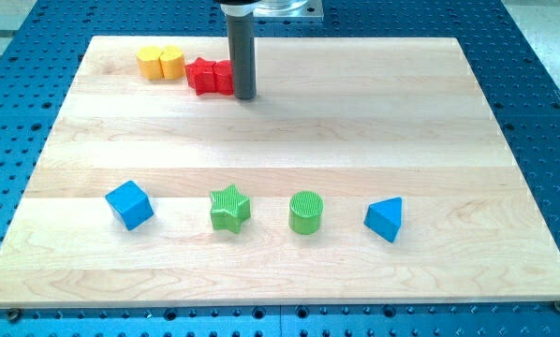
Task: Push the red blocks right to the yellow blocks
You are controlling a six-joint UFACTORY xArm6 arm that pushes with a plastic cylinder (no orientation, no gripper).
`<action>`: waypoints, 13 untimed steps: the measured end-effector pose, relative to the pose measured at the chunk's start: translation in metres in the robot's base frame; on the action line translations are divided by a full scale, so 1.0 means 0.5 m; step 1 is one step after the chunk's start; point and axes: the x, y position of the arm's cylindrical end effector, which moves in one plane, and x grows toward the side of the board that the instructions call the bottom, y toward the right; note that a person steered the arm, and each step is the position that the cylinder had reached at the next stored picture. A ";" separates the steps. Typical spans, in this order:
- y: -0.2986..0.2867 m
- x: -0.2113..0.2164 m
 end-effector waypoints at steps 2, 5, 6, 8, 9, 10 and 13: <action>-0.096 0.000; -0.163 0.021; -0.157 0.009; -0.156 -0.005; -0.154 -0.038; -0.154 -0.040; -0.147 -0.057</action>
